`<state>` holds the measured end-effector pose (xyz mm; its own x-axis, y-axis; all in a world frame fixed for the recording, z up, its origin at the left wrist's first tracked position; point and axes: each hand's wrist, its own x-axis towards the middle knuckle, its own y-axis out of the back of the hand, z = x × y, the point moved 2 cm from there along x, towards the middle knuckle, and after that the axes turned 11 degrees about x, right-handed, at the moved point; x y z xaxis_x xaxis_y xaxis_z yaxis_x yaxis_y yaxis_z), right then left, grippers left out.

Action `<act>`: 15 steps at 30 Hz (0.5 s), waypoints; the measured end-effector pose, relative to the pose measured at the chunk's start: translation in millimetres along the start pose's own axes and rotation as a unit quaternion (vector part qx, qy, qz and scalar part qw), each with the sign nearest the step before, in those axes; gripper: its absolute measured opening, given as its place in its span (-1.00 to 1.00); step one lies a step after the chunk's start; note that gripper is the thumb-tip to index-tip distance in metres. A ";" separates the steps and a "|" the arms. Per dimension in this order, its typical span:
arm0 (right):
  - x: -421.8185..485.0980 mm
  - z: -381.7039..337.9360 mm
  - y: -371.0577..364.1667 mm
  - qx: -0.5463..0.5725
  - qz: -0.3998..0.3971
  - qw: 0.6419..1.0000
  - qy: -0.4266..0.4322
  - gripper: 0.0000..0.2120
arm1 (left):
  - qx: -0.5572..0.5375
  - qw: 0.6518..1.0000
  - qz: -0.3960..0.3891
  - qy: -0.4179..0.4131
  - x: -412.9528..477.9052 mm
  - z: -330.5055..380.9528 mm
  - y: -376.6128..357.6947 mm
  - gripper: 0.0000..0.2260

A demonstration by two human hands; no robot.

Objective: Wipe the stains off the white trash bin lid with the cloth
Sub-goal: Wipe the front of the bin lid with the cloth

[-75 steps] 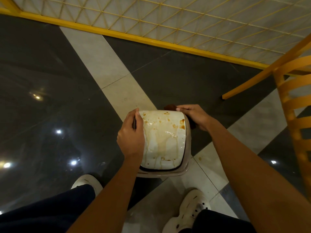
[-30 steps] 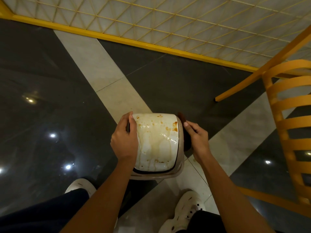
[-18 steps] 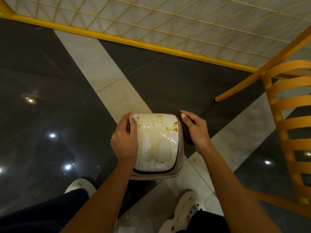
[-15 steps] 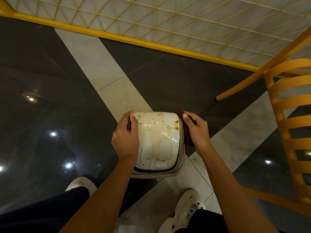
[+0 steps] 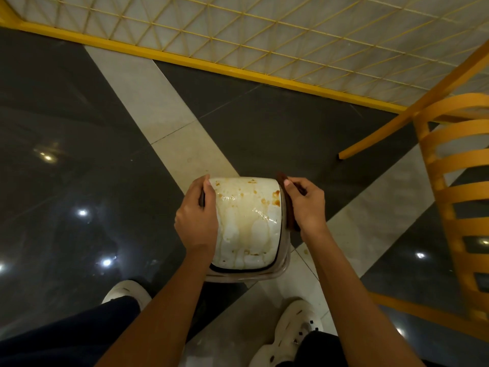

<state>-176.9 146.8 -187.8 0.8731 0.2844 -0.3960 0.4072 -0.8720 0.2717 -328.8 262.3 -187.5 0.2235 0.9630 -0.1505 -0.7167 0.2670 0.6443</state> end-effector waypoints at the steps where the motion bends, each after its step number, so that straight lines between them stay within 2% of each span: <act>1: 3.8 -3.6 -3.5 -0.002 -0.002 1.000 -0.015 -0.82 | 0.000 1.000 0.000 -0.001 0.0 0.3 0.1 -0.75; 5: 10.4 -11.6 -12.5 -0.020 0.005 0.999 -0.042 -0.83 | 0.000 1.000 -0.006 0.006 0.8 0.2 0.7 -0.75; 12: -33.3 -4.3 -5.9 -0.091 0.101 0.987 0.090 -0.76 | 0.003 1.000 0.004 0.000 -0.3 -0.4 0.0 -0.75; 15: -18.8 -11.8 -9.3 -0.086 0.087 0.992 0.041 -0.77 | 0.001 1.000 -0.002 0.001 0.5 -0.2 -0.3 -0.75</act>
<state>-193.9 154.4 -172.5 0.9501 0.1726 -0.2600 0.2819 -0.8319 0.4780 -328.6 262.7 -187.9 0.2243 0.9622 -0.1542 -0.7149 0.2700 0.6450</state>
